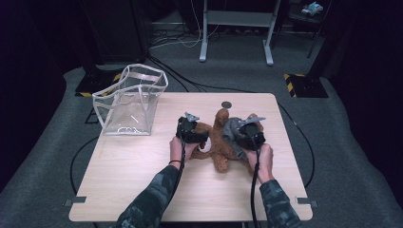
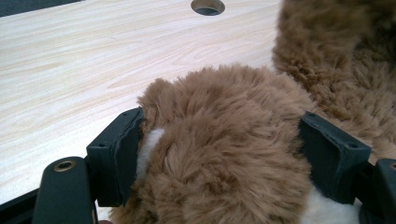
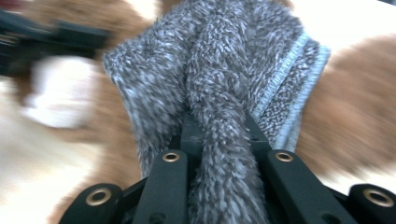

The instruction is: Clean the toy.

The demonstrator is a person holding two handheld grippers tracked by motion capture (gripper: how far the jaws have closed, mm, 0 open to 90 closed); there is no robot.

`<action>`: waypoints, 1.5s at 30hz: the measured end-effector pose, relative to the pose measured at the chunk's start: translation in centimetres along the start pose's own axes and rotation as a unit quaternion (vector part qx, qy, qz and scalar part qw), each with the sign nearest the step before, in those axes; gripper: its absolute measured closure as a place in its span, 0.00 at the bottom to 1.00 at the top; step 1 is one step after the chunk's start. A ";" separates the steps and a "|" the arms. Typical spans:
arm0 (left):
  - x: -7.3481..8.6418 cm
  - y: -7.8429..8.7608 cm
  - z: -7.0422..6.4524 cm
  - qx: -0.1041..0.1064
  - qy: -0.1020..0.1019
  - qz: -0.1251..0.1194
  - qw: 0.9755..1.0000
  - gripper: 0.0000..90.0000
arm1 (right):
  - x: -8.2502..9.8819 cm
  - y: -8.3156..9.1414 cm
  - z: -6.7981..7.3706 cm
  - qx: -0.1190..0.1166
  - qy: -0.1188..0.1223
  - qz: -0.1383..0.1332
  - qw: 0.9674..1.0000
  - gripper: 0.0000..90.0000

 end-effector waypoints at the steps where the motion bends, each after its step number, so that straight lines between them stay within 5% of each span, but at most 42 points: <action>1: 0.0 0.0 0.0 -0.001 0.000 -0.001 1.000 0.25 | 0.4 0.0 -0.8 0.006 -0.009 0.004 1.000 0.86; 5: 0.0 0.0 0.0 -0.002 -0.004 0.003 1.000 0.25 | 1.6 -0.2 -2.3 0.024 -0.018 0.016 0.999 0.86; 9: 0.0 0.0 0.1 -0.003 -0.006 0.004 1.000 0.25 | 0.7 0.8 -1.3 0.021 -0.014 -0.004 1.000 0.85; 12: 0.0 0.0 0.0 -0.004 -0.007 0.005 1.000 0.25 | -0.6 1.5 1.4 -0.020 0.007 -0.028 0.999 0.85; 16: 0.0 0.0 0.0 -0.003 -0.005 0.006 1.000 0.25 | -1.0 0.2 5.7 -0.058 0.053 -0.015 0.997 0.84; 20: 0.0 0.0 0.0 -0.003 0.000 0.001 1.000 0.25 | -0.2 -2.0 8.3 -0.062 0.085 0.009 0.994 0.84; 22: 0.1 0.0 0.0 -0.002 -0.001 0.001 1.000 0.25 | 0.0 -2.2 8.3 -0.058 0.080 0.008 0.995 0.85; 29: 0.0 -0.1 0.1 0.002 0.000 0.000 1.000 0.25 | 0.7 -0.3 4.9 -0.054 0.047 0.000 0.997 0.85; 30: 0.0 -0.1 0.1 0.002 0.003 -0.002 1.000 0.25 | 1.4 0.5 3.0 -0.042 0.027 -0.003 0.999 0.85; 33: 0.0 -0.1 0.0 0.002 0.003 -0.002 1.000 0.25 | 2.5 1.2 0.6 -0.009 0.003 0.001 1.000 0.85; 37: 0.0 -0.1 0.1 0.002 0.004 -0.003 1.000 0.25 | 3.4 1.3 -1.5 0.003 -0.027 0.003 1.000 0.85; 40: 0.1 -0.1 0.2 0.003 0.001 0.001 1.000 0.25 | 2.7 1.8 -0.4 0.001 -0.011 -0.011 1.000 0.85; 42: 0.0 -0.1 0.1 0.001 0.005 -0.002 1.000 0.25 | 1.9 2.2 1.5 -0.029 0.008 -0.032 0.999 0.85; 45: 0.0 -0.1 0.1 0.002 0.005 0.000 1.000 0.25 | 1.0 1.7 4.7 -0.065 0.045 -0.029 0.996 0.84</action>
Point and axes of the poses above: each handheld gripper's, and its own axes: y roughly backward along the jaws, x roughly out of its underside, z roughly to its left, the point moved 5 cm from there along -y, roughly forward along the jaws, and after that the axes turned 5 degrees about -z, right-handed, at the moved point
